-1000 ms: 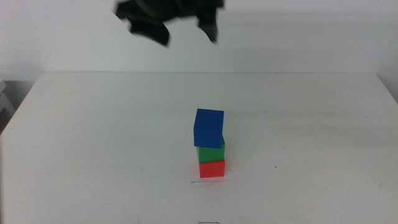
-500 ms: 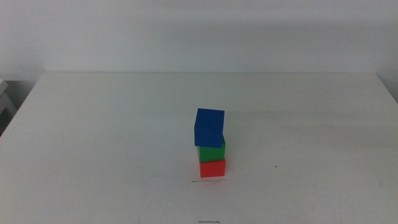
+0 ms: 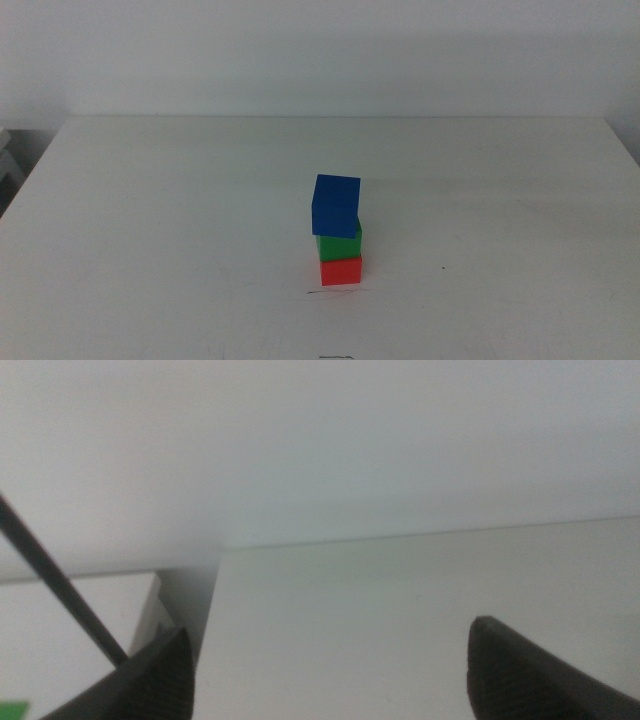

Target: Stack red cubes first, then green, then blue cubes in a specific spot.

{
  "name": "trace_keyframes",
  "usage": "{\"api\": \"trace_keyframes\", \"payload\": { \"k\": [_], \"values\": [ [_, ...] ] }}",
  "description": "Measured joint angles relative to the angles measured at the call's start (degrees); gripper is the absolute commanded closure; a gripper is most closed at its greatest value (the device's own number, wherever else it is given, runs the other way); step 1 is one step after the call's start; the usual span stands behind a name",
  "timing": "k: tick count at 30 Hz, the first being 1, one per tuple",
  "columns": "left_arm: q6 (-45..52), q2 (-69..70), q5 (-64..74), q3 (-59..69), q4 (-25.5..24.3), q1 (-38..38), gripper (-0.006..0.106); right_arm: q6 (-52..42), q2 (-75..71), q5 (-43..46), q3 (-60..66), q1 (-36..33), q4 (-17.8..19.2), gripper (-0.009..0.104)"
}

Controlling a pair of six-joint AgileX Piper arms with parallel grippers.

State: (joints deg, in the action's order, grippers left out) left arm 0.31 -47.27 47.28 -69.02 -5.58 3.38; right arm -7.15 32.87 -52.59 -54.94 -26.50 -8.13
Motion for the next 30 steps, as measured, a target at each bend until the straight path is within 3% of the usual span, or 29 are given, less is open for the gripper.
{"api": "trace_keyframes", "payload": {
  "k": [8, 24, 30],
  "values": [
    [0.04, 12.07, -4.05, 10.55, 6.25, -3.85, 0.007, 0.00, 0.00, 0.00, 0.00, 0.00, 0.00, 0.026],
    [0.04, 18.07, -4.42, 14.60, 6.82, -3.85, 0.007, 0.00, 0.00, 0.14, 0.25, 0.00, -0.06, 0.026],
    [0.04, 20.98, -7.53, 18.80, 6.82, -3.85, 0.007, 0.00, -2.88, 4.32, 7.43, 0.00, -0.11, 0.026]
  ]
}}
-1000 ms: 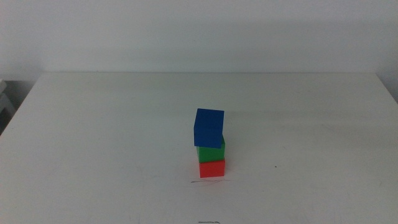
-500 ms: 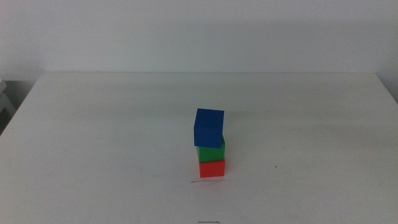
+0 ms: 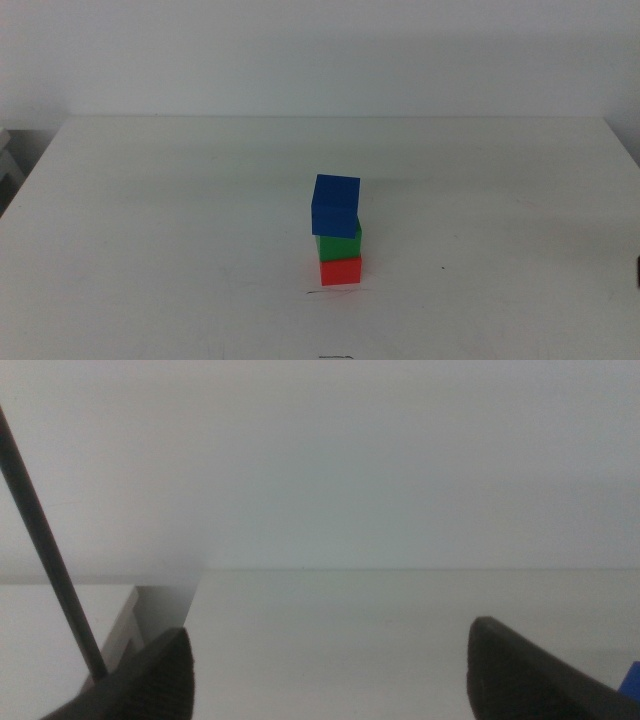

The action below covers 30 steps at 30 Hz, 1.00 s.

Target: Stack red cubes first, then green, then blue cubes in a specific spot.

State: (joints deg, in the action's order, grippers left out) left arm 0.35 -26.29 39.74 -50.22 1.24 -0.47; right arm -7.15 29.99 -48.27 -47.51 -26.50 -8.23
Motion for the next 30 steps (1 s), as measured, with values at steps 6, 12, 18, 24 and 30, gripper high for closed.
{"api": "trace_keyframes", "payload": {
  "k": [6, 12, 18, 24, 30],
  "values": [
    [0.00, 7.58, -7.35, 12.87, 0.00, 0.00, 0.007, 0.00, -8.17, 10.82, 12.91, 0.00, 1.61, 0.026],
    [0.00, 16.01, -11.76, 28.90, 0.00, 0.00, 0.007, 0.00, -16.54, 13.29, 24.65, 1.98, 8.96, 0.026],
    [0.00, 24.61, -15.29, 41.56, 0.00, 0.00, 0.007, -0.01, -25.68, 14.97, 33.07, 12.51, 9.13, 0.026],
    [0.02, 26.97, -21.86, 49.28, 0.00, 0.00, 0.007, -0.01, -30.67, 17.22, 38.64, 26.02, 0.91, 0.026],
    [0.02, 26.97, -28.45, 51.81, 0.00, 0.00, 0.007, -0.01, -30.67, 26.82, 42.18, 33.19, 0.34, 0.026]
  ]
}}
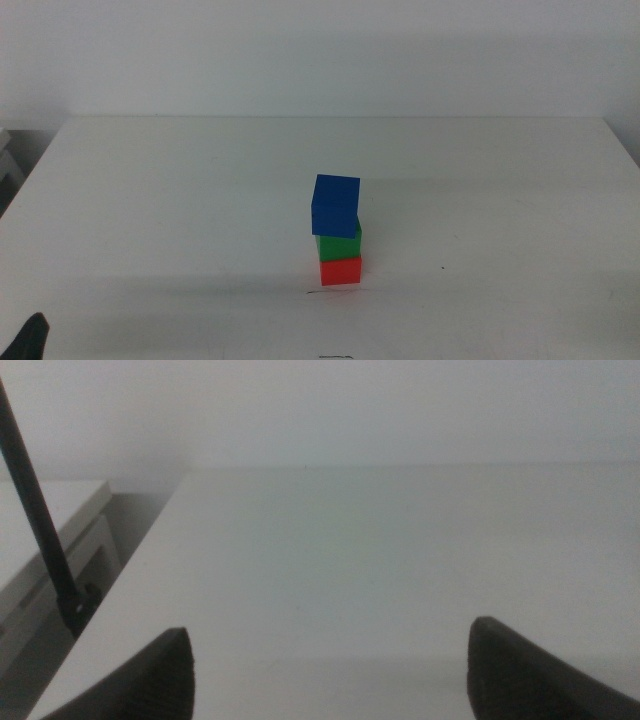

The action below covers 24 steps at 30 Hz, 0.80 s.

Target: Stack red cubes first, then green, then blue cubes in a specific spot.

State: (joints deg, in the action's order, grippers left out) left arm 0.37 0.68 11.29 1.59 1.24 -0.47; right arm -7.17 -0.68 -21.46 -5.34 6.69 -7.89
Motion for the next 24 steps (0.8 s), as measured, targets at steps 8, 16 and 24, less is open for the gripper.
{"api": "trace_keyframes", "payload": {
  "k": [8, 16, 24],
  "values": [
    [0.05, 0.00, -0.84, 0.00, 0.00, 0.00, 0.007, 0.00, 0.00, 1.81, 6.17, 0.64, 2.25, 0.026],
    [0.05, 0.00, -0.84, 0.00, 0.00, 0.00, 0.007, 0.00, 0.00, 3.32, 6.83, 0.64, 5.18, 0.026],
    [0.05, 0.00, -1.00, 0.00, 0.00, 0.00, 0.007, 0.00, 0.00, 3.71, 6.83, -1.98, 5.18, 0.026]
  ]
}}
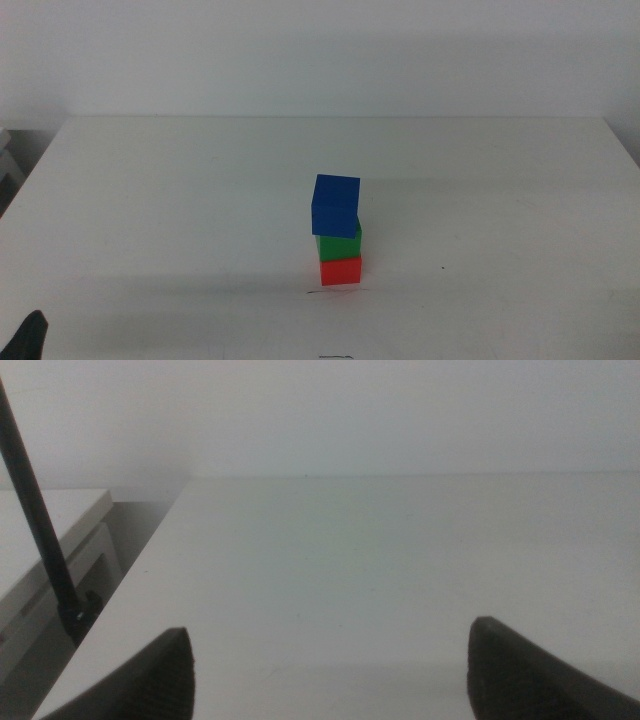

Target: Stack red cubes first, then green, then blue cubes in a specific spot.

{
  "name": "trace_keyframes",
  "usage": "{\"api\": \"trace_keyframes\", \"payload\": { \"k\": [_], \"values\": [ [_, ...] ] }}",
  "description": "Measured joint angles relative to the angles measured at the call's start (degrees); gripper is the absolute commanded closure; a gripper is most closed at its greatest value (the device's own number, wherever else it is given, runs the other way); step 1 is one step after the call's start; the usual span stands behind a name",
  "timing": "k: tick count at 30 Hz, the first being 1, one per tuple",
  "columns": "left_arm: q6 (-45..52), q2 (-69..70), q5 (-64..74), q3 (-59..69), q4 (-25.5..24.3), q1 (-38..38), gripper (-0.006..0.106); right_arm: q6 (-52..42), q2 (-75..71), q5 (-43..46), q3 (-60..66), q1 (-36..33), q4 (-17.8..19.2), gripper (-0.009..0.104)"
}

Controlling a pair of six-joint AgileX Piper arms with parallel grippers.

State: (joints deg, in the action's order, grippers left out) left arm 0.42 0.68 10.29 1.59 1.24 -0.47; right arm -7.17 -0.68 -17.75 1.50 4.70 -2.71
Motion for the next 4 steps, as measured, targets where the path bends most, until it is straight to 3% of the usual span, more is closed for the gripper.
{"api": "trace_keyframes", "payload": {
  "k": [4],
  "values": [
    [0.00, 0.00, 0.00, 0.00, 0.00, 0.00, 0.007, 0.00, 0.00, -0.17, 0.00, -0.97, 0.00, 0.026]
  ]
}}
